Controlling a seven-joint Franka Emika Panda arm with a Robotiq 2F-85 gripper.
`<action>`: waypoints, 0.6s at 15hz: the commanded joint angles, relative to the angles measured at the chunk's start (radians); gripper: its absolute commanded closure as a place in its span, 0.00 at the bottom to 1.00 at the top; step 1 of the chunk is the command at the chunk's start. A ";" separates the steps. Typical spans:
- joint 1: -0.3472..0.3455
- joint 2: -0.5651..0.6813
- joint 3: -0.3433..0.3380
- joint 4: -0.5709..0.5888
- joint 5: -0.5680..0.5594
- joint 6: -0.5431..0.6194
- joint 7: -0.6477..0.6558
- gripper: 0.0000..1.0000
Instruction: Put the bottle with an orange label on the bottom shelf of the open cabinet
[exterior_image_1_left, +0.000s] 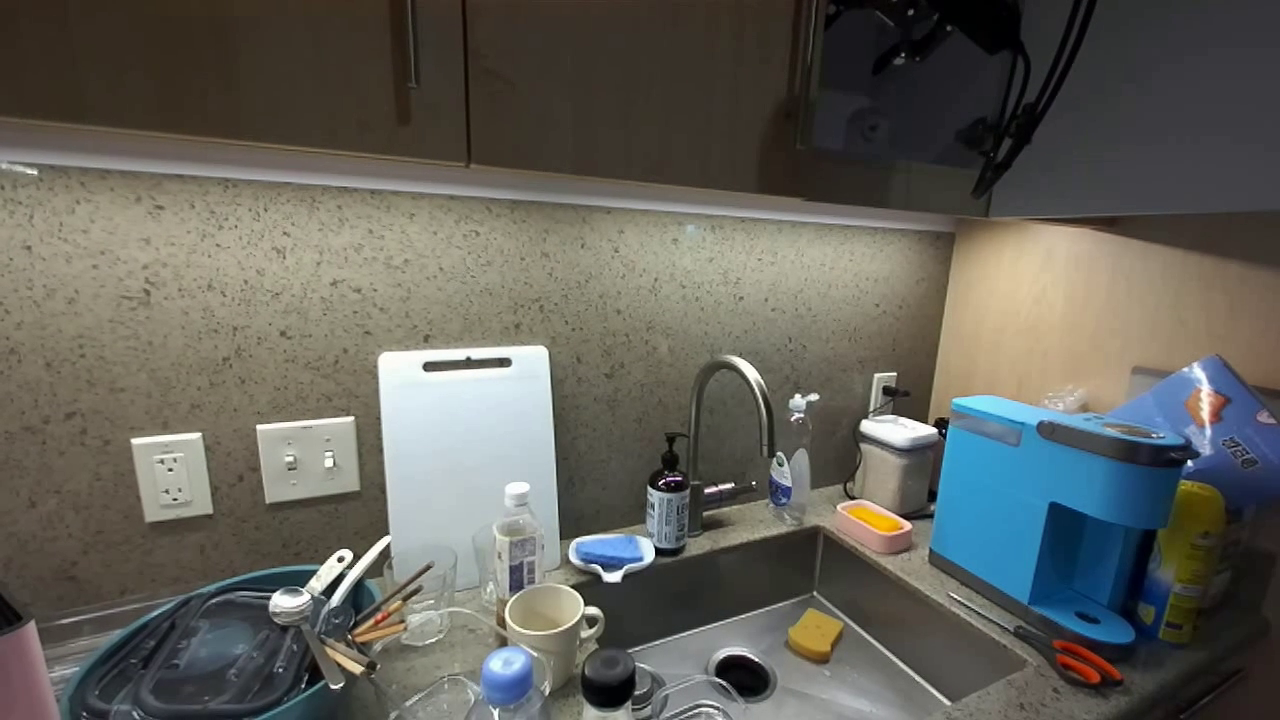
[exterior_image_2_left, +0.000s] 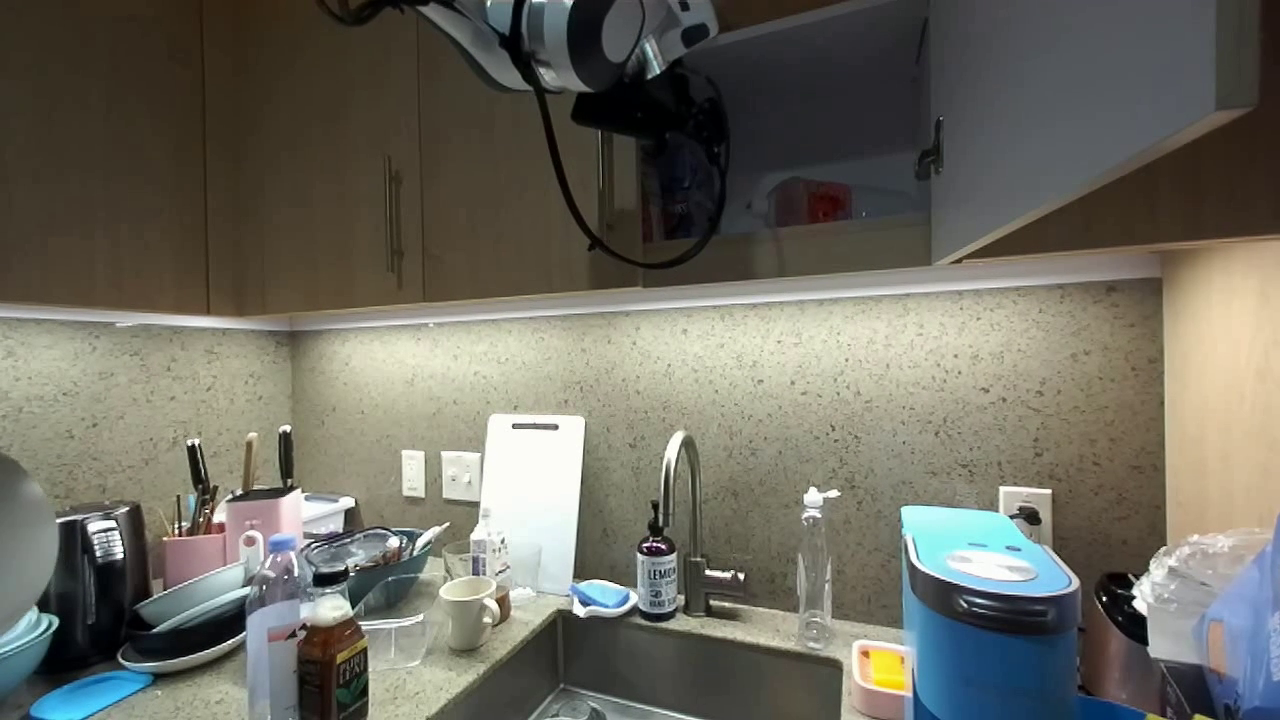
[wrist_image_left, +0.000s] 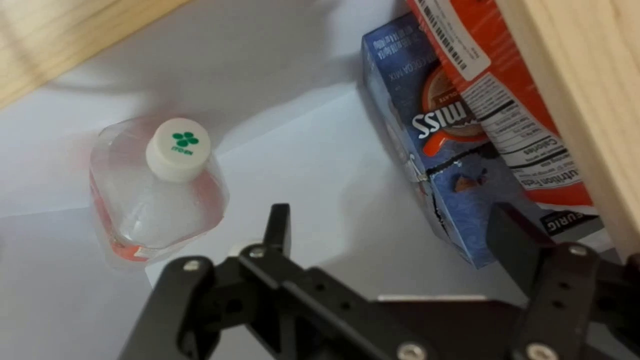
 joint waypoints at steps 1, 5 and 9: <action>0.261 -0.001 -0.265 -0.038 -0.184 0.071 0.052 0.00; 0.103 -0.019 -0.203 -0.059 -0.434 0.133 0.203 0.00; 0.044 -0.016 -0.202 -0.047 -0.691 0.139 0.427 0.00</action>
